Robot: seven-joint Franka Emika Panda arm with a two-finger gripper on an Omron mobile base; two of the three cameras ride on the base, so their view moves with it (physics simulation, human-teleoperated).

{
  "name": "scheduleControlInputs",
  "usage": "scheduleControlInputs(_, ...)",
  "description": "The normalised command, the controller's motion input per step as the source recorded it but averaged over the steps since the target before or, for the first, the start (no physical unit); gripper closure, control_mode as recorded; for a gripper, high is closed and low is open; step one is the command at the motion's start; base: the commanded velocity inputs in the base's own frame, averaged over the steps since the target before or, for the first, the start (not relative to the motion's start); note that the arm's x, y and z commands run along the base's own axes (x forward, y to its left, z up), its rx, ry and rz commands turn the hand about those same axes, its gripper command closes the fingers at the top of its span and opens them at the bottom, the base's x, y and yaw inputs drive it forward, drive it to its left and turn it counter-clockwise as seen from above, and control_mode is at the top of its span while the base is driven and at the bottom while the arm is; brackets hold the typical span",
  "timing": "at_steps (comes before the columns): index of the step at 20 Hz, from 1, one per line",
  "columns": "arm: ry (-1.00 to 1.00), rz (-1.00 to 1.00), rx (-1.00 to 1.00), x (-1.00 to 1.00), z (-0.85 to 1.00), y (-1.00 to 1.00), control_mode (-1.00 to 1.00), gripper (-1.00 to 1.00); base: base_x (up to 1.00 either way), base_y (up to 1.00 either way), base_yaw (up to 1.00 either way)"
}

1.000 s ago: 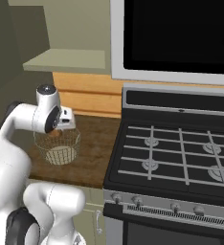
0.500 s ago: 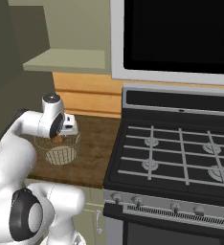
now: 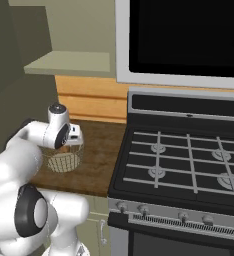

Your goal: Open the cabinet, pick up the bread from the cabinet and place it in the basket. Then move the basket to the dining counter.

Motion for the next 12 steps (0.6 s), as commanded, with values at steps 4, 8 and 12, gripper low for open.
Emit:
scheduleControlInputs(4,0.00,0.00,0.00,0.04,-0.19,0.03,-1.00,1.00,0.00,0.00,0.00)
scheduleControlInputs(8,0.00,0.00,0.00,0.02,-0.24,0.04,-1.00,1.00,0.00,0.00,0.00)
scheduleControlInputs(12,0.00,0.00,0.00,0.09,-0.17,0.09,-1.00,1.00,0.00,0.00,0.00)
